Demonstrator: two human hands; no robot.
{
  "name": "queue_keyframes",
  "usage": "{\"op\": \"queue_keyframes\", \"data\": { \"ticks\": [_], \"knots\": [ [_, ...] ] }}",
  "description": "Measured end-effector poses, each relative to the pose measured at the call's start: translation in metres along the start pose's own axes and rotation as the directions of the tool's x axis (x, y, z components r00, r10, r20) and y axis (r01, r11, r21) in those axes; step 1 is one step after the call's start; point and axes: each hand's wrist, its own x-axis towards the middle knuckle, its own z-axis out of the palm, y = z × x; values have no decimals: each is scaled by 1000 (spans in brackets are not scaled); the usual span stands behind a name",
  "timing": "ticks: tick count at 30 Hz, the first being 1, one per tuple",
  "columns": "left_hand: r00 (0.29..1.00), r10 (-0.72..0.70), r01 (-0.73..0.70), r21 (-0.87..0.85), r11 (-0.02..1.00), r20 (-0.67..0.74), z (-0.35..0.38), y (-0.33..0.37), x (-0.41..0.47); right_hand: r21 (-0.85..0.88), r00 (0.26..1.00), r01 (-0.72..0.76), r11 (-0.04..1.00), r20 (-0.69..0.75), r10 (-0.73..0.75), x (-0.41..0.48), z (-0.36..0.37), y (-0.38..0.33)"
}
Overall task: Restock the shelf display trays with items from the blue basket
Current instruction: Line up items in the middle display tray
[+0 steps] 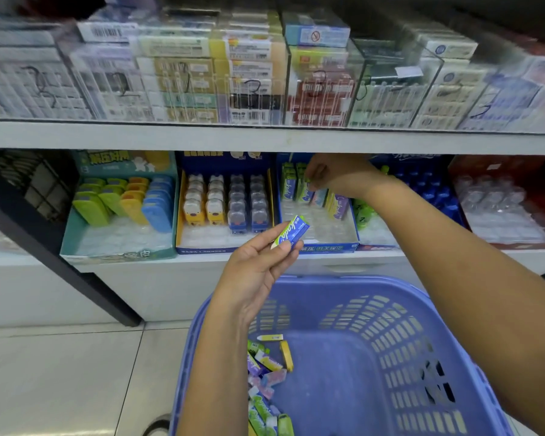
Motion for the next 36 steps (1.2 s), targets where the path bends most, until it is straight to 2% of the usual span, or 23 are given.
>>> {"op": "queue_keyframes", "data": {
  "ticks": [9, 11, 12, 14, 15, 16, 18, 20, 21, 22, 24, 25, 26, 27, 29, 32, 36],
  "knots": [
    [987, 102, -108, -49, 993, -123, 19, -6, 0, -228, 992, -14, 973, -127, -16, -4, 15, -8],
    [973, 157, -167, -49, 985, -170, 25, -9, -1, -228, 975, -7, 974, -219, -45, -13, 20, -8],
    [963, 188, -198, -34, 980, -191, 28, -10, -2, -143, 960, 10, 990, -275, -49, -20, 24, -9],
    [944, 245, -248, 12, 969, -220, 32, -14, -3, 233, 953, 97, 968, -301, -23, -42, 29, -12],
    [936, 267, -264, 43, 964, -230, 34, -15, -3, 442, 969, 139, 886, -247, -28, -56, 31, -15],
    [929, 284, -273, 79, 959, -238, 36, -17, -3, 576, 982, 153, 803, -179, -59, -68, 32, -18],
    [919, 314, -284, 154, 946, -239, 38, -19, -2, 656, 988, 154, 739, -101, -116, -84, 33, -20],
    [903, 365, -301, 275, 913, -224, 39, -22, -1, 668, 984, 170, 724, -151, -92, -86, 28, -20],
    [888, 413, -314, 391, 865, -201, 39, -24, -1, 676, 977, 181, 715, -208, -51, -83, 25, -19],
    [871, 466, -317, 548, 774, -154, 38, -25, -2, 664, 962, 191, 723, -274, -2, -77, 21, -17],
    [855, 519, -269, 858, 437, 3, 33, -30, -2, 564, 927, 181, 806, -371, 51, -62, 13, -14],
    [865, 495, -242, 933, 267, 82, 31, -34, -1, 509, 924, 165, 845, -380, 48, -53, 11, -14],
    [884, 449, -220, 964, 148, 133, 29, -37, 0, 466, 932, 140, 874, -359, 42, -43, 11, -13],
    [900, 407, -203, 977, 72, 157, 28, -41, 1, 434, 946, 110, 894, -322, 40, -34, 13, -14],
    [904, 395, -182, 983, 6, 164, 30, -46, 2, 339, 962, 87, 937, -272, 9, -20, 20, -15],
    [889, 432, -170, 985, 2, 152, 32, -49, 3, 162, 970, 90, 983, -239, -49, -8, 27, -13],
    [891, 428, -169, 986, 8, 149, 32, -48, 5, 124, 984, 82, 989, -170, -60, -1, 28, -8]
  ]
}}
